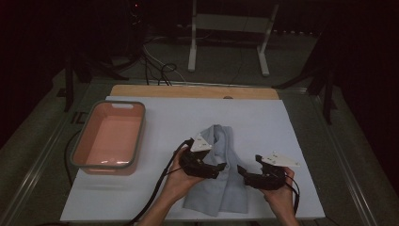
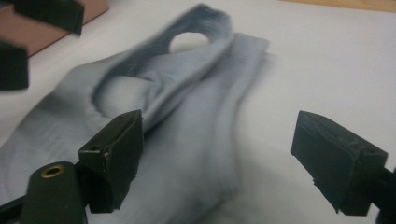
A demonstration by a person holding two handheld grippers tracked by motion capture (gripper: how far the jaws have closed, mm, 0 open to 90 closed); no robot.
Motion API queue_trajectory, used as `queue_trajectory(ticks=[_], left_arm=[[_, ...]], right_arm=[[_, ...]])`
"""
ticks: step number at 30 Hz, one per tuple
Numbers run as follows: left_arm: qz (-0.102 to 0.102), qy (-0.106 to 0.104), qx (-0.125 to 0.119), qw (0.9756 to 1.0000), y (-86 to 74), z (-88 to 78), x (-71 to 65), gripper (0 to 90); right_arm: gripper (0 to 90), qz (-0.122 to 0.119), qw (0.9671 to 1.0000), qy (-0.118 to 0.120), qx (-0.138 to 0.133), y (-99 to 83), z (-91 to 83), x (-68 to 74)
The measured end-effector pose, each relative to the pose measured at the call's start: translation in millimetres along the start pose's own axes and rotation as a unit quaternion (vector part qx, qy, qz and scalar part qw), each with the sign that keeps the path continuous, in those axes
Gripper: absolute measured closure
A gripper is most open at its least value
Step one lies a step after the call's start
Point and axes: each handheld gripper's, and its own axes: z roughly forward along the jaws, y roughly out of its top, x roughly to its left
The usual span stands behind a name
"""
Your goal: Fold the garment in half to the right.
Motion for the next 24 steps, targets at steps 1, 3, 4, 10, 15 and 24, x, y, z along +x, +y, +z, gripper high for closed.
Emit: queue_trajectory(ticks=[1,3,4,10,15,24], left_arm=[[-0.009,0.016,-0.007,0.9998,-1.9,-5.7,6.1,20.1],[-0.014,0.025,-0.01,0.9995,-3.1,-8.2,8.9,16.5],[-0.014,0.025,-0.01,0.9995,-3.1,-8.2,8.9,16.5],[-0.044,0.069,-0.021,0.9965,-16.5,-25.4,30.5,10.7],[-0.051,0.086,-0.018,0.9948,-25.7,-31.4,38.2,10.0],[-0.057,0.09,-0.007,0.9943,-36.8,-27.5,41.0,14.9]], right_arm=[[18.1,-0.008,1.0,0.001,0.001,1.6,1.4,2.4],[19.0,-0.011,0.9999,0.004,0.003,3.3,2.7,5.1],[19.0,-0.014,0.9999,0.003,0.004,5.0,4.0,8.1],[23.2,-0.028,0.9989,0.035,0.014,15.2,12.4,23.0],[36.8,-0.049,0.9967,0.059,0.026,21.7,19.9,35.6],[67.7,-0.058,0.9919,0.098,0.056,24.4,40.5,48.2]])
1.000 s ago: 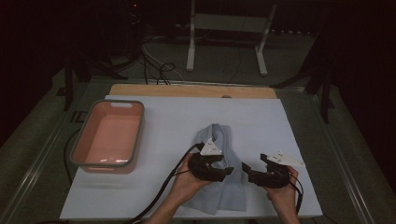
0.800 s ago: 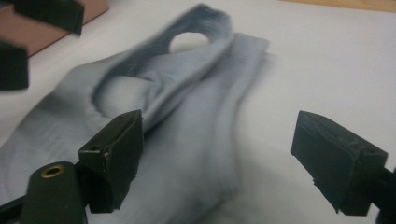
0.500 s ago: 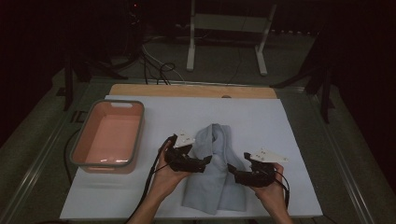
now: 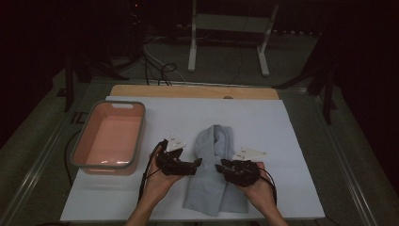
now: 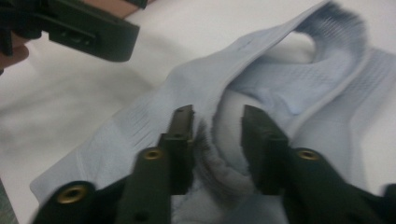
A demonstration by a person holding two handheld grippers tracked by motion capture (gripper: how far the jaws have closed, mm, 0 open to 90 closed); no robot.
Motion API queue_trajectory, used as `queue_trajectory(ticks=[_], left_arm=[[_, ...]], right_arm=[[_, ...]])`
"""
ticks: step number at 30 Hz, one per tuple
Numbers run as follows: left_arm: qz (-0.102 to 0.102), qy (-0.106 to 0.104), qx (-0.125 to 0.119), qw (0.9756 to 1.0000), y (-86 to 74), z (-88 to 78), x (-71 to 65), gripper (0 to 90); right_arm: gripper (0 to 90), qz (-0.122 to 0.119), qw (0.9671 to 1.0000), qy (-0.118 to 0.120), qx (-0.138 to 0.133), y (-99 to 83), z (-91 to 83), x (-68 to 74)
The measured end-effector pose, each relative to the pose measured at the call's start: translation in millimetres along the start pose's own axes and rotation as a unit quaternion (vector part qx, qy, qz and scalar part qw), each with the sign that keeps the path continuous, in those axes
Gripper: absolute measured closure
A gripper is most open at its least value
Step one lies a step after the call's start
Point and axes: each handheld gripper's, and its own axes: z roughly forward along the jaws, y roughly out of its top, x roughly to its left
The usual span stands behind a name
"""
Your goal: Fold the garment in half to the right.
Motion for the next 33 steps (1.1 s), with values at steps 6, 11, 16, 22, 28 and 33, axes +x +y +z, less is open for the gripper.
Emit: queue_trajectory(ticks=[6,11,16,22,28,33], left_arm=[[-0.003,-0.008,0.001,1.0,-1.3,1.8,-0.5,17.4],[0.009,-0.025,0.009,0.9996,-2.7,9.7,-8.8,22.3],[0.024,-0.043,0.02,0.9986,-2.3,18.7,-18.0,28.2],[0.04,-0.063,0.023,0.997,2.2,26.7,-31.7,35.3],[0.053,-0.082,0.029,0.9948,5.0,33.6,-44.0,40.5],[0.068,-0.08,0.043,0.9935,3.2,42.3,-52.4,43.2]], right_arm=[[87.8,0.005,0.9998,0.016,0.008,0.4,2.0,-2.2],[88.0,0.017,0.9997,0.002,-0.015,2.4,-17.4,-11.9],[88.0,0.031,0.9992,-0.012,-0.022,-0.8,-31.2,-23.1],[88.0,0.038,0.9986,-0.025,-0.027,-3.8,-45.5,-31.5],[87.9,0.041,0.9982,-0.032,-0.029,-5.3,-57.7,-32.8],[87.9,0.038,0.9981,-0.045,-0.016,-10.1,-59.3,-35.8]])
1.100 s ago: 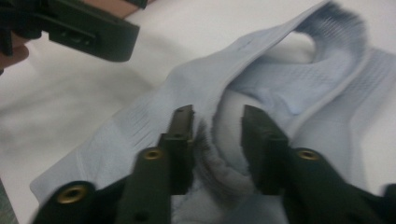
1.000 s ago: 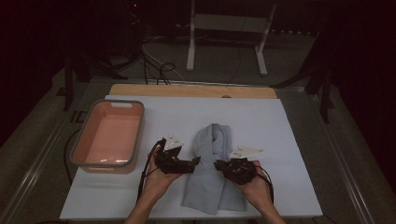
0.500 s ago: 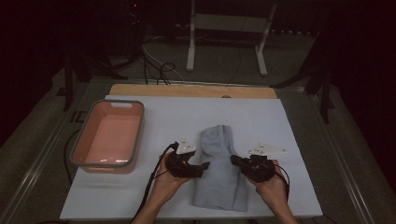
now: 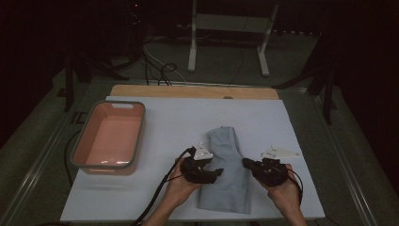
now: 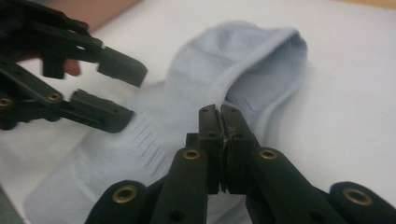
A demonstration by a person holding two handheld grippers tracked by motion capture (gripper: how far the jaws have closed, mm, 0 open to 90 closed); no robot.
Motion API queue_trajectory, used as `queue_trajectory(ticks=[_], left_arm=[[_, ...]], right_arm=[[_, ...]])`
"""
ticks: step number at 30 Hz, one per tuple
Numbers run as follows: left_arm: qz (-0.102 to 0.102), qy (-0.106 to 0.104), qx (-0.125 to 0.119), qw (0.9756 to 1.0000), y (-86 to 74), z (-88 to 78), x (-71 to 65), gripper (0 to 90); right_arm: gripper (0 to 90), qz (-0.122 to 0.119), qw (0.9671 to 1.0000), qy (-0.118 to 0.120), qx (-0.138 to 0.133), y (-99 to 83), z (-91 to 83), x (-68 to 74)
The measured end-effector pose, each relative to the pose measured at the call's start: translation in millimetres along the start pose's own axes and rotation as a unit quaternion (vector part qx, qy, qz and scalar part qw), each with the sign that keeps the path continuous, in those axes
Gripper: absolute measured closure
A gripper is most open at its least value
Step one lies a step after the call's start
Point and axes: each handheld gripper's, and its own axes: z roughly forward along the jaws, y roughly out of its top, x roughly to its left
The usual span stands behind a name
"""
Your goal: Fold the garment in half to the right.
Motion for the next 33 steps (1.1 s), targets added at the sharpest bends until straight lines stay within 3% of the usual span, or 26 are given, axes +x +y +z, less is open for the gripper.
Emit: queue_trajectory(ticks=[7,13,19,21,22,23,24,26,29,33], left_arm=[[0.011,0.013,0.018,0.9997,-0.2,12.1,-5.8,44.7],[0.014,0.013,0.03,0.9994,2.8,25.9,-14.5,45.6],[0.021,0.032,0.046,0.9982,2.5,33.8,-17.4,46.5],[0.023,0.041,0.058,0.9972,-0.2,36.7,-17.2,46.5],[0.023,0.041,0.058,0.9972,-0.2,36.7,-17.2,46.5],[0.021,0.042,0.062,0.9969,-2.9,38.6,-15.9,46.5],[0.021,0.042,0.062,0.9969,-2.9,38.6,-15.9,46.5],[0.015,0.04,0.061,0.9972,-4.1,39.0,-14.7,46.5],[0.018,0.041,0.063,0.997,-4.3,39.5,-15.4,46.6],[0.014,0.04,0.064,0.997,-5.7,40.4,-15.1,46.6]], right_arm=[[87.8,0.013,0.9992,-0.022,0.03,-12.4,13.5,-11.0],[87.9,0.002,0.9971,-0.07,0.03,-15.9,12.6,-16.7],[87.1,0.006,0.9965,-0.076,0.033,-18.8,13.5,-18.1],[77.2,0.005,0.9967,-0.072,0.038,-19.9,13.9,-16.3],[77.2,0.005,0.9967,-0.072,0.038,-19.9,13.9,-16.3],[67.3,0.009,0.9964,-0.076,0.036,-20.1,11.6,-13.0],[67.3,0.009,0.9964,-0.076,0.036,-20.1,11.6,-13.0],[55.7,0.016,0.9961,-0.077,0.04,-23.3,8.0,-8.4],[48.3,0.026,0.9954,-0.073,0.056,-31.2,7.5,-5.4],[46.0,0.034,0.9935,-0.07,0.084,-43.3,7.5,-2.1]])
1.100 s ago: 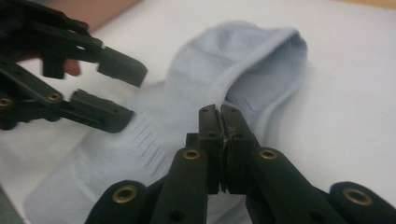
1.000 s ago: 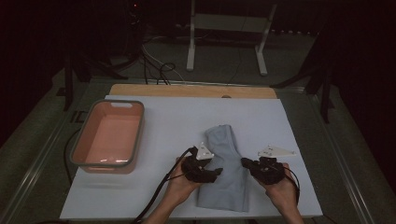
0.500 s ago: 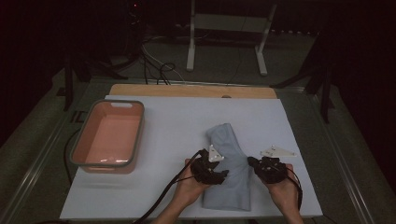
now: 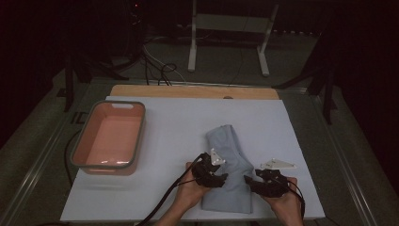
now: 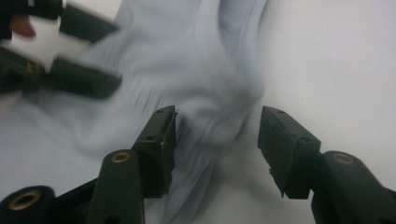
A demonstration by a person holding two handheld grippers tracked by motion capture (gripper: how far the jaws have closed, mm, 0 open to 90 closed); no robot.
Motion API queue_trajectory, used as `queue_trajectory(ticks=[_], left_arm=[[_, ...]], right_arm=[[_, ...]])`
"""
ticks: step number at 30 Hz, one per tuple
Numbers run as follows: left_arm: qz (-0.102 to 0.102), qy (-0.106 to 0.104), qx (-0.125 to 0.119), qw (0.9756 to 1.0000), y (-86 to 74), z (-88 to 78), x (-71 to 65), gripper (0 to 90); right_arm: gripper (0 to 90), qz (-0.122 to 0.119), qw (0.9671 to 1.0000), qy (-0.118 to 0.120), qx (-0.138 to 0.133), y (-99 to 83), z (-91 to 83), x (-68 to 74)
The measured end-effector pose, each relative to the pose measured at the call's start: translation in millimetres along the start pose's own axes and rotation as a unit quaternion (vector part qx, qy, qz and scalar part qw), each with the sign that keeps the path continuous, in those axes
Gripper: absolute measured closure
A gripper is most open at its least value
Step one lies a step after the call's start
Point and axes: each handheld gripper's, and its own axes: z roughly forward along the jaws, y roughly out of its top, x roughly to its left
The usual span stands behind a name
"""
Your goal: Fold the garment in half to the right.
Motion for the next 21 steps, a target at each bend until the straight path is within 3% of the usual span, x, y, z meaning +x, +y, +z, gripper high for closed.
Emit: queue_trajectory(ticks=[5,8,12,16,18,21], left_arm=[[-0.004,-0.002,-0.001,1.0,-1.2,1.0,-0.2,46.7],[-0.004,-0.001,0.002,1.0,-1.2,2.0,-1.2,46.9],[-0.003,0.0,0.003,1.0,-1.6,2.6,-2.4,46.9],[-0.006,-0.004,0.004,1.0,-2.3,3.9,-3.1,47.0],[-0.008,-0.005,0.006,0.9999,-2.9,3.9,-3.9,47.6],[-0.009,-0.005,0.006,0.9999,-3.5,4.2,-4.9,48.5]], right_arm=[[45.9,-0.004,0.9996,0.005,0.026,-10.3,2.1,5.3],[46.7,-0.016,0.999,-0.008,0.041,-13.0,7.5,6.4],[48.0,-0.008,0.9985,0.001,0.054,-13.8,15.5,1.9],[53.6,-0.003,0.9981,0.012,0.06,-15.0,18.8,0.7],[63.1,0.005,0.9971,0.031,0.07,-15.1,19.9,1.1],[67.5,0.003,0.9963,0.04,0.076,-14.9,20.3,1.1]])
